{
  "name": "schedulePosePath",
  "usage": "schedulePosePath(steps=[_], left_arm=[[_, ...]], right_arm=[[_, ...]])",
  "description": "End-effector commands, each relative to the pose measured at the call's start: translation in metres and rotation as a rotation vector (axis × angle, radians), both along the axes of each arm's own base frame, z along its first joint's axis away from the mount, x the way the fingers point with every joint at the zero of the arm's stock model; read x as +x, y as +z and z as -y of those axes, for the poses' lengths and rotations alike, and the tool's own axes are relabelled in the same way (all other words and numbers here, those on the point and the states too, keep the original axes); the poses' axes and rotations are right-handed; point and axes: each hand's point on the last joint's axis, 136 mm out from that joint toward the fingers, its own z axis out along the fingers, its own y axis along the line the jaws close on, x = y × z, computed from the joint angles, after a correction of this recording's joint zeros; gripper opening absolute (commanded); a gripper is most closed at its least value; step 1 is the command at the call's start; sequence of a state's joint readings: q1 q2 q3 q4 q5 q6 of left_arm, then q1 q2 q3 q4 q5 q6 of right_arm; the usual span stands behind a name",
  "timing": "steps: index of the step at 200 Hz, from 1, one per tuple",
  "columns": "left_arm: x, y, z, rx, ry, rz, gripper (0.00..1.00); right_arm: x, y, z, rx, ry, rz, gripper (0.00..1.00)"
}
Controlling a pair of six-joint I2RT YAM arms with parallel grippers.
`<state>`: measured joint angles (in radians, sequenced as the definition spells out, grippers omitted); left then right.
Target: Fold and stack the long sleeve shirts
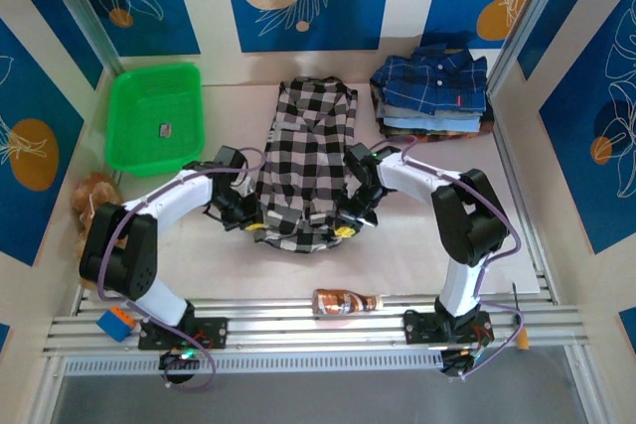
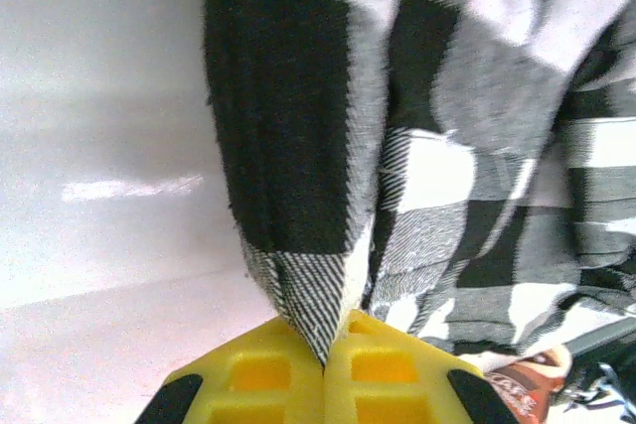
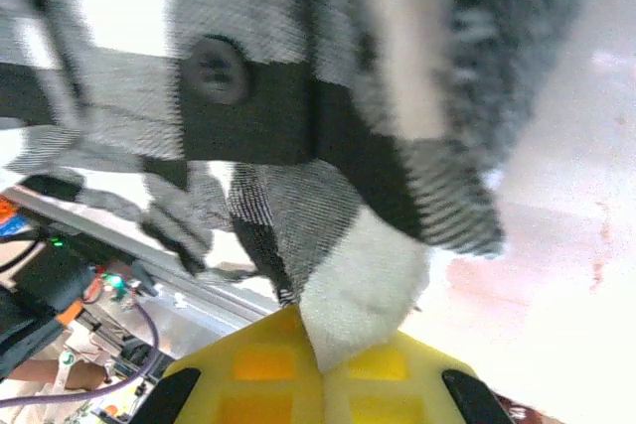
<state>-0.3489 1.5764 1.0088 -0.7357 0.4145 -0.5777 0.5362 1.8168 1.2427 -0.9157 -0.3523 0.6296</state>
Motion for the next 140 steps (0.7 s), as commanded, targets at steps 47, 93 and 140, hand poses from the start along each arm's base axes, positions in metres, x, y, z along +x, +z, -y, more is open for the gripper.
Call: schedulePosePath(steps=[47, 93, 140], left_arm=[[0.083, 0.068, 0.012, -0.192, 0.130, 0.154, 0.00], [0.139, 0.092, 0.006, -0.224, 0.180, 0.252, 0.00], [0.188, 0.095, 0.000, -0.230, 0.213, 0.300, 0.00]], right_arm=[[0.071, 0.074, -0.006, 0.128, -0.039, 0.138, 0.00], [0.133, 0.089, 0.004, 0.157, -0.103, 0.217, 0.00], [0.189, 0.086, 0.016, 0.165, -0.160, 0.255, 0.00]])
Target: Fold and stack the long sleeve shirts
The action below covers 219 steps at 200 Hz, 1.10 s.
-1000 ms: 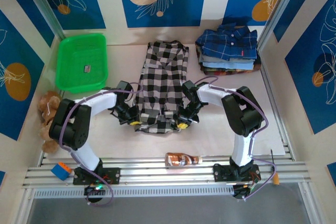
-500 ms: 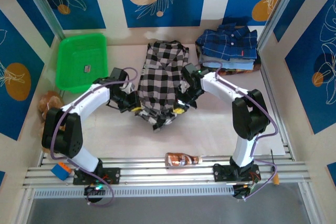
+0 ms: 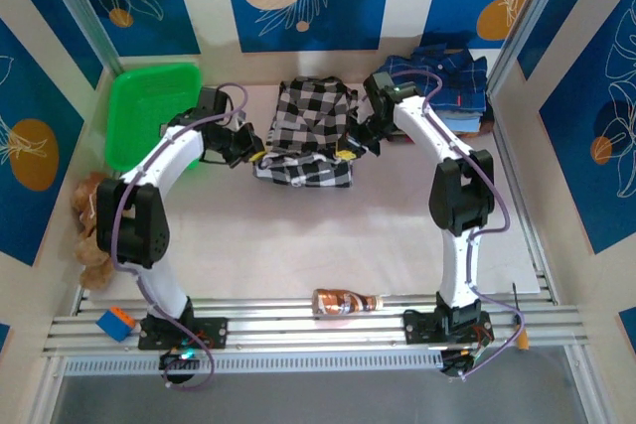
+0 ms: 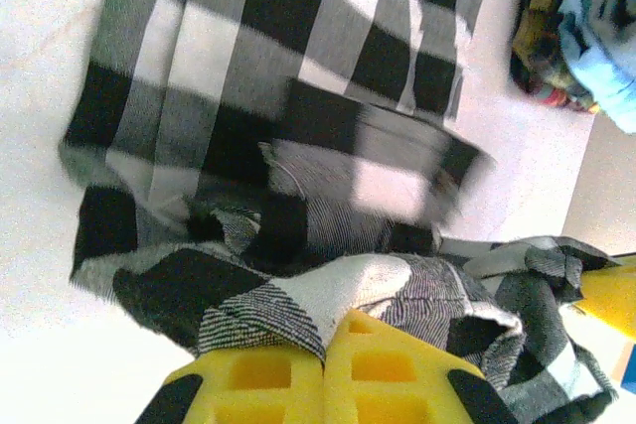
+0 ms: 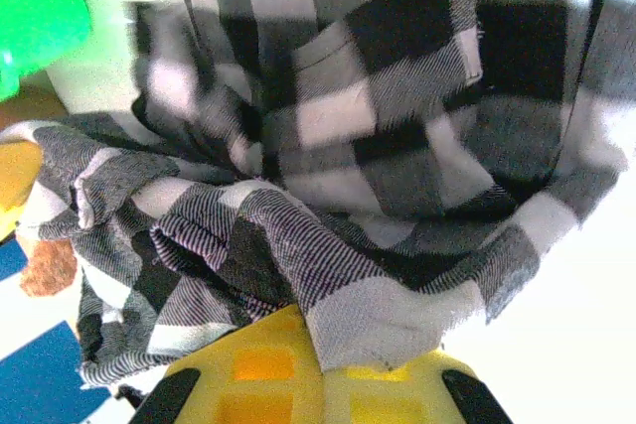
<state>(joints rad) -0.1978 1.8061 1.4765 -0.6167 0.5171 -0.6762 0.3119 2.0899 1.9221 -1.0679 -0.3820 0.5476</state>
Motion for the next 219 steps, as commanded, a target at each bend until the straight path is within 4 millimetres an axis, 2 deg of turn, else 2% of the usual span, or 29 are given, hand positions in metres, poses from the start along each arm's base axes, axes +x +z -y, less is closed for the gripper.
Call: schedulePosePath(steps=[1, 28, 60, 111, 174, 204, 215, 219], left_arm=[[0.027, 0.006, -0.003, -0.023, 0.019, 0.035, 0.00], [0.049, 0.004, -0.004, -0.005, 0.021, 0.055, 0.00], [0.069, -0.011, -0.003, 0.018, 0.016, 0.047, 0.00], [0.095, -0.029, 0.001, 0.021, 0.018, 0.042, 0.00], [0.124, -0.055, 0.005, 0.023, 0.036, 0.038, 0.00], [0.135, -0.072, 0.008, 0.012, 0.047, 0.025, 0.00], [0.140, -0.072, 0.009, 0.004, 0.055, 0.033, 0.09], [0.143, -0.071, 0.009, 0.001, 0.063, 0.038, 0.16]], right_arm=[[0.015, 0.002, 0.004, 0.023, -0.004, -0.009, 0.00], [0.040, -0.006, 0.012, 0.019, -0.026, -0.002, 0.00], [0.065, -0.022, 0.019, 0.029, -0.056, -0.007, 0.00], [0.095, -0.047, 0.031, 0.044, -0.101, -0.023, 0.00], [0.135, -0.073, 0.031, 0.119, -0.173, -0.010, 0.01], [0.153, -0.084, 0.029, 0.157, -0.229, -0.012, 0.07], [0.159, -0.083, 0.028, 0.180, -0.245, -0.009, 0.13], [0.161, -0.082, 0.027, 0.187, -0.251, -0.007, 0.18]])
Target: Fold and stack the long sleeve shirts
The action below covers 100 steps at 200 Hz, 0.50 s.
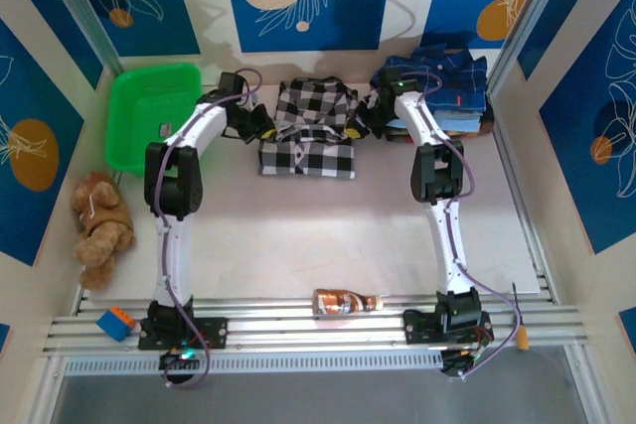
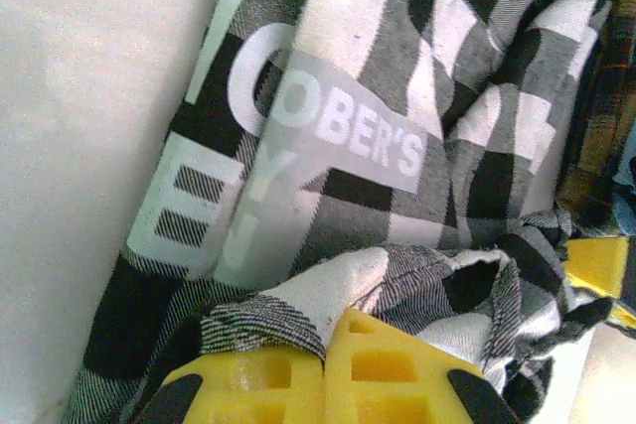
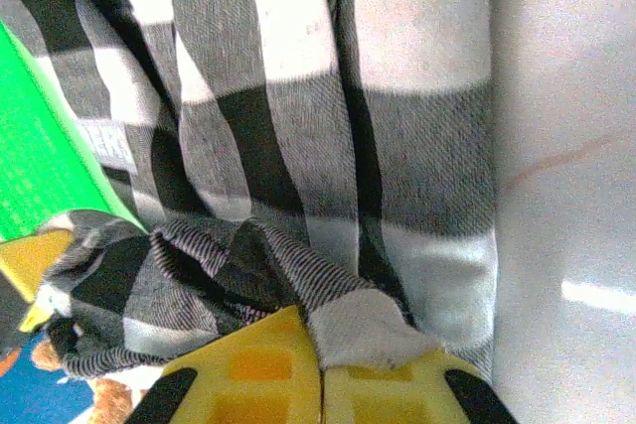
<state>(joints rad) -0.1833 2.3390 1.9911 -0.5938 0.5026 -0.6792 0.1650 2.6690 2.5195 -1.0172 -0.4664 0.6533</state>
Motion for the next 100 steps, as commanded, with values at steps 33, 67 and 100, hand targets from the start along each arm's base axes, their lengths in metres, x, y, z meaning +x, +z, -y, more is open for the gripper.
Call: schedulePosePath(steps=[33, 67, 100], left_arm=[[0.040, 0.053, 0.002, -0.077, 0.071, 0.127, 0.67], [0.038, 0.116, -0.012, -0.077, 0.120, 0.222, 0.83], [0.019, 0.148, -0.024, -0.022, 0.118, 0.264, 0.94]], right_arm=[[0.041, 0.061, -0.008, 0.156, -0.089, 0.122, 0.48], [0.039, 0.124, 0.004, 0.131, -0.098, 0.257, 0.63], [0.013, 0.149, 0.014, 0.065, -0.080, 0.292, 0.65]])
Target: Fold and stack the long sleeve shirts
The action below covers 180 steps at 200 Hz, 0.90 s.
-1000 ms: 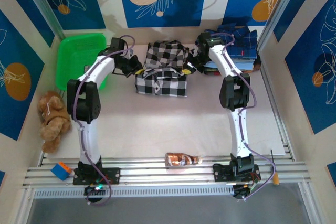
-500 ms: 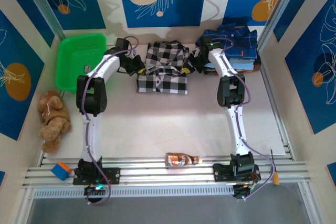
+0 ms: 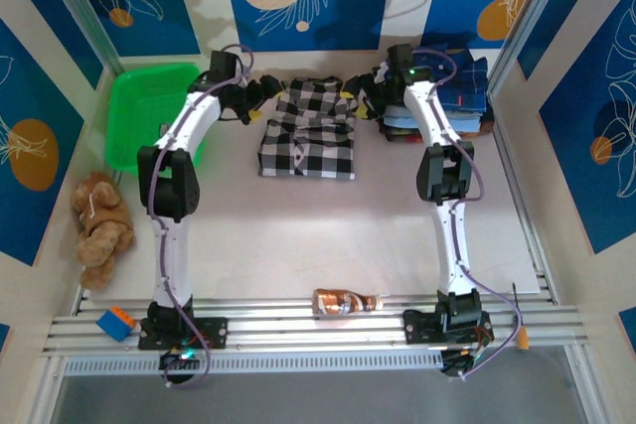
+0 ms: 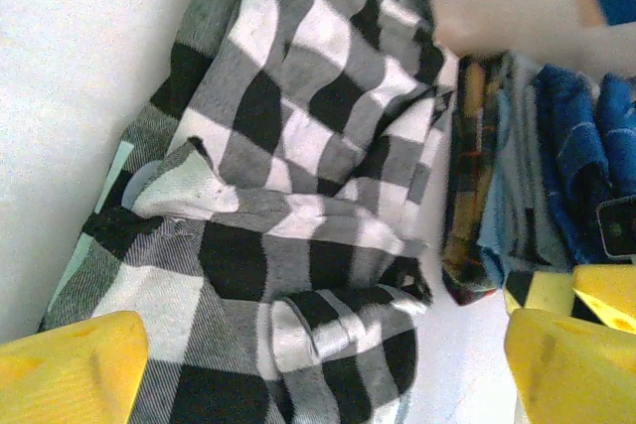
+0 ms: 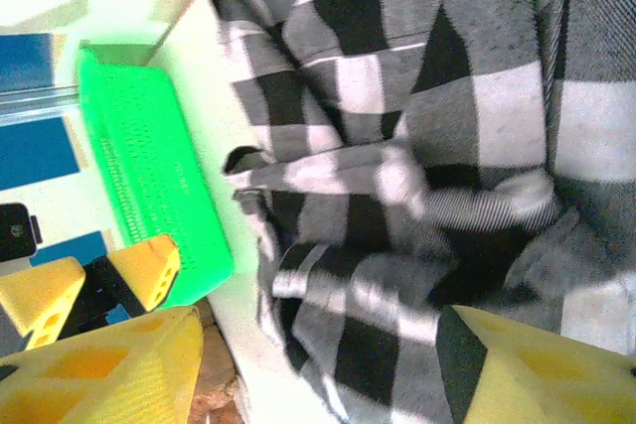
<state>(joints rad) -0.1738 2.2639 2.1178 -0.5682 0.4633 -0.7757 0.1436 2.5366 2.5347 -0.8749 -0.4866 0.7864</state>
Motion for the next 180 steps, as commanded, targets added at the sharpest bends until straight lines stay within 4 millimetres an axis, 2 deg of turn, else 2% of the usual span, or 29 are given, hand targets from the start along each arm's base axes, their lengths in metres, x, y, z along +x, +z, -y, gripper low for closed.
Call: schedulePosePath(steps=[1, 15, 26, 39, 45, 60, 83, 106, 123, 138, 150, 180], left_arm=[[-0.012, 0.056, -0.018, 0.033, 0.024, 0.089, 0.94], [-0.024, 0.056, -0.020, 0.056, 0.006, 0.084, 0.94], [-0.036, 0.047, -0.022, 0.090, -0.002, 0.058, 0.91], [-0.051, 0.036, -0.016, 0.114, -0.028, 0.037, 0.88], [-0.058, 0.030, -0.012, 0.125, -0.046, 0.027, 0.85], [-0.074, 0.012, 0.003, 0.137, -0.094, -0.004, 0.69], [-0.090, -0.012, 0.031, 0.100, -0.135, -0.047, 0.51], [-0.097, -0.030, 0.062, 0.084, -0.174, -0.061, 0.44], [-0.095, -0.048, 0.074, 0.083, -0.165, -0.086, 0.42], [-0.093, -0.068, 0.075, 0.115, -0.150, -0.115, 0.40], [-0.094, -0.089, 0.068, 0.157, -0.126, -0.160, 0.36], [-0.097, -0.134, 0.054, 0.253, -0.096, -0.234, 0.37]], right_arm=[[-0.019, 0.054, 0.009, -0.036, 0.016, 0.102, 0.65], [-0.037, 0.051, 0.005, -0.062, 0.045, 0.082, 0.64], [-0.052, 0.045, -0.004, -0.075, 0.079, 0.064, 0.62], [-0.070, 0.034, -0.019, -0.083, 0.117, 0.027, 0.54], [-0.078, 0.028, -0.026, -0.080, 0.133, 0.008, 0.50], [-0.092, 0.011, -0.046, -0.061, 0.156, -0.034, 0.43], [-0.102, -0.019, -0.069, -0.068, 0.180, -0.088, 0.34], [-0.103, -0.053, -0.069, -0.126, 0.158, -0.147, 0.28], [-0.101, -0.072, -0.068, -0.140, 0.145, -0.172, 0.27], [-0.101, -0.086, -0.064, -0.159, 0.137, -0.198, 0.27], [-0.102, -0.097, -0.063, -0.171, 0.136, -0.215, 0.26], [-0.106, -0.121, -0.058, -0.202, 0.124, -0.256, 0.26]])
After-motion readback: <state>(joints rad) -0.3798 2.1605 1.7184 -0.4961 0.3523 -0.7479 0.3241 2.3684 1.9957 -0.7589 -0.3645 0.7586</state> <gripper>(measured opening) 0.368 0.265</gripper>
